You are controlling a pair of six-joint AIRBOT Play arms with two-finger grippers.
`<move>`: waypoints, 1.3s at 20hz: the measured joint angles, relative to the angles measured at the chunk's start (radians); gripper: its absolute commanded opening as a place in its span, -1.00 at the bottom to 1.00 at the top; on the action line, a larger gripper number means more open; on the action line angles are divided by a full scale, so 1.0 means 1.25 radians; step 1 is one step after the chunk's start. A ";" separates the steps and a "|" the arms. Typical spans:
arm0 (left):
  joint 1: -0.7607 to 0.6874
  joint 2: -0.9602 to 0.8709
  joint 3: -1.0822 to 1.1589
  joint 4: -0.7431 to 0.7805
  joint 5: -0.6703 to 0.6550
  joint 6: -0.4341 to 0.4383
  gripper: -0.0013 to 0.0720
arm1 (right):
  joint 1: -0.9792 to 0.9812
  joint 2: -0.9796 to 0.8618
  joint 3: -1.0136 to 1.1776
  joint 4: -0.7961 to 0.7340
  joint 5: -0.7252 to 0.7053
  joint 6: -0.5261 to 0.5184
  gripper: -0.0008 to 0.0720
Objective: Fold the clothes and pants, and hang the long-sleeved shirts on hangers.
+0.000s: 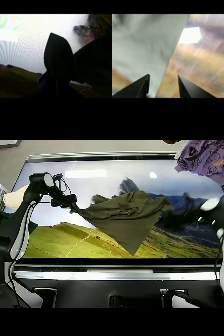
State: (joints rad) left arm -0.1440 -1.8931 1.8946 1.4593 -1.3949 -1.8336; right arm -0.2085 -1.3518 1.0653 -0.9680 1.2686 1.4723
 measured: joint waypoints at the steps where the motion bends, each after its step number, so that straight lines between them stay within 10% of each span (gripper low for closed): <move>1: 0.000 0.000 0.000 0.000 0.000 0.000 -0.92 | 0.019 0.029 -0.083 0.036 -0.019 -0.012 0.29; 12: 0.000 0.000 0.000 -0.001 -0.004 0.000 -0.92 | 0.283 0.130 -0.445 0.215 -0.298 0.003 0.44; 15: 0.000 -0.001 0.000 -0.001 -0.004 0.000 -0.92 | 0.307 0.130 -0.454 0.224 -0.359 0.016 0.20; 17: 0.000 -0.002 0.000 -0.001 -0.004 0.000 -0.92 | 0.314 0.128 -0.456 0.225 -0.392 0.017 -0.91; 26: 0.004 0.033 0.019 -0.002 -0.022 0.009 -0.93 | 0.317 0.184 -0.243 0.100 -0.338 0.044 -0.90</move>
State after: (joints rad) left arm -0.1387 -1.8523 1.9186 1.4574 -1.4223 -1.8229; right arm 0.1875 -1.1221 0.7620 -0.8433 0.8463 1.5276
